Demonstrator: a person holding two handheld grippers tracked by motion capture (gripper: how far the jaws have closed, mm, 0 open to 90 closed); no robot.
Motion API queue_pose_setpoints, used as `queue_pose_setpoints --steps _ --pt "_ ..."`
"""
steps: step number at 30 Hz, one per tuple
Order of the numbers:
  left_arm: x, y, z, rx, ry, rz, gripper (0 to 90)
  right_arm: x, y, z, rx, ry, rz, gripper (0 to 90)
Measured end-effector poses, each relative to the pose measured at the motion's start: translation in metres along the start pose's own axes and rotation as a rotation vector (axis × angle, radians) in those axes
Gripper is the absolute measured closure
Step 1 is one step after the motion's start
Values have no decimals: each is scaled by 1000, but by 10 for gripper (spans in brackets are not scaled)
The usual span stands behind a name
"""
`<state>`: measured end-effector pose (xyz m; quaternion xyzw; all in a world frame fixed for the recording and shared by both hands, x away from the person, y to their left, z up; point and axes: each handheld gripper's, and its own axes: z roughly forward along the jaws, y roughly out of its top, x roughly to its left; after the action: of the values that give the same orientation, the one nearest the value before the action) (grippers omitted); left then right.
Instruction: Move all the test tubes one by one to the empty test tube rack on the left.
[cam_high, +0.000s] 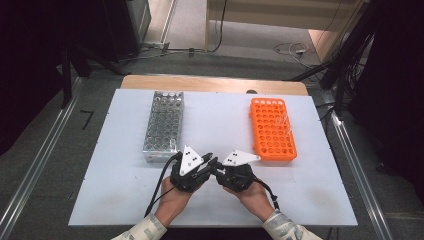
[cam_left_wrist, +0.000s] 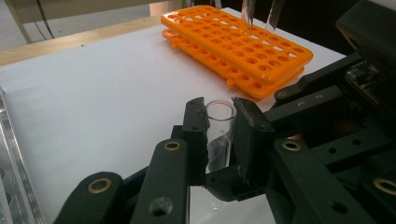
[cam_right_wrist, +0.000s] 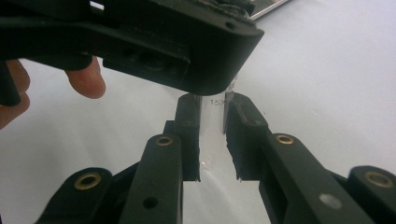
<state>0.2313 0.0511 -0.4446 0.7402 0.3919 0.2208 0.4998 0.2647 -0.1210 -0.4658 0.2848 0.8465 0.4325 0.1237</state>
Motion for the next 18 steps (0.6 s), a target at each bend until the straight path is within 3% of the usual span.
queue_pose_setpoints --steps 1,5,8,12,18 --pt "0 1 0 -1 3 2 749 0 0 -1 -3 1 2 710" --pt "6 9 -2 -13 10 -5 749 -4 2 -3 -14 10 21 478" --pt "15 18 -3 -22 28 -25 749 -8 3 -4 -19 21 60 354" --pt "30 32 -3 -33 52 -60 749 -11 3 -6 -29 19 76 291" --pt "52 48 -8 -54 103 -87 749 -15 2 -10 -33 7 82 280"
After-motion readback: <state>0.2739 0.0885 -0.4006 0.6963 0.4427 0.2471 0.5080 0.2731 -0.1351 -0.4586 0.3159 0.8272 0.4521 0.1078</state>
